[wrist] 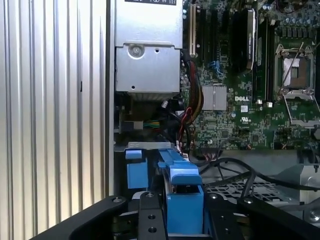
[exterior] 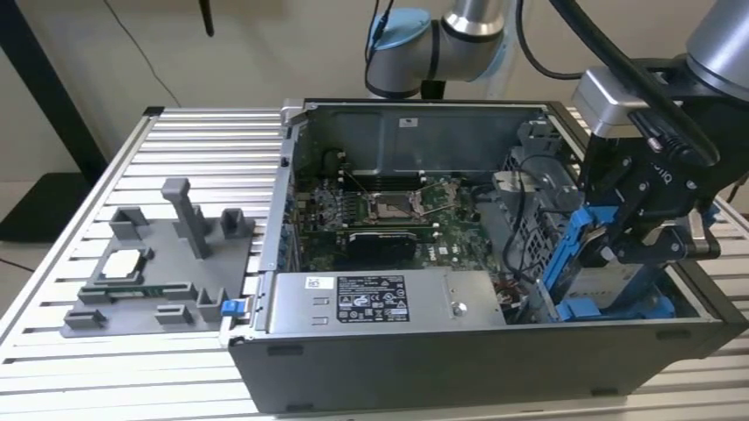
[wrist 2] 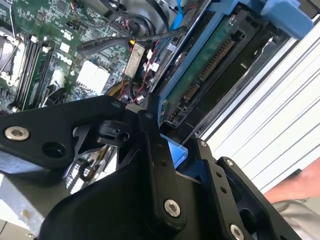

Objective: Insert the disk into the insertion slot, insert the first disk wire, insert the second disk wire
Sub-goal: 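Insert the disk into the insertion slot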

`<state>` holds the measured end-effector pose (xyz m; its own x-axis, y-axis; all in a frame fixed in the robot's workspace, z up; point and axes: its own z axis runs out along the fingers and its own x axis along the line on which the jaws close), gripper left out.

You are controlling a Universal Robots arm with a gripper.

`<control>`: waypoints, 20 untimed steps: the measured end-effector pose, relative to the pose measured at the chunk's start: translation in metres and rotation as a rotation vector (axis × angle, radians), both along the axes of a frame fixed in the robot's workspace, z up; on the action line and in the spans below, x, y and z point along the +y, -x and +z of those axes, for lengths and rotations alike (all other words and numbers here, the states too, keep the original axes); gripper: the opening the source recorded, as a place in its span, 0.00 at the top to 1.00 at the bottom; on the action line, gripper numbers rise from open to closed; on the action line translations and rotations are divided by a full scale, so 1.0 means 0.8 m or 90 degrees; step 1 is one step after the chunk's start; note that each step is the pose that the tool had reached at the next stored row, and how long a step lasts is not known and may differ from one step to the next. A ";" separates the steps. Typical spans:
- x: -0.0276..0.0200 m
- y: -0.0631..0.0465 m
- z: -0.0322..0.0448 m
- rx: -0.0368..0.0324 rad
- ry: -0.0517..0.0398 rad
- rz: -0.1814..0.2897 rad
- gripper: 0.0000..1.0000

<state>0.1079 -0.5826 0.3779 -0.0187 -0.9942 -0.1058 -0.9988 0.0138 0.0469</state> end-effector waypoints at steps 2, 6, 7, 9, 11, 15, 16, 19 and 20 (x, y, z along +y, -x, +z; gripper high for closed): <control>0.0001 0.000 0.0017 0.0000 -0.0011 0.000 1.00; 0.0001 0.000 0.0026 0.0002 -0.0019 0.000 0.00; 0.0001 0.000 0.0027 0.0002 -0.0019 0.000 0.00; 0.0000 0.000 0.0028 0.0002 -0.0016 0.000 0.00; 0.0000 0.000 0.0028 0.0002 -0.0016 0.000 0.00; 0.0000 0.000 0.0069 0.0002 -0.0038 0.000 0.00; 0.0000 0.000 0.0095 0.0002 -0.0054 0.000 0.00; 0.0011 0.000 0.0147 -0.0002 -0.0115 0.000 0.00; 0.0022 0.000 0.0152 -0.0018 -0.0139 0.000 0.00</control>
<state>0.1079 -0.5808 0.3900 -0.0183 -0.9917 -0.1276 -0.9989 0.0127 0.0443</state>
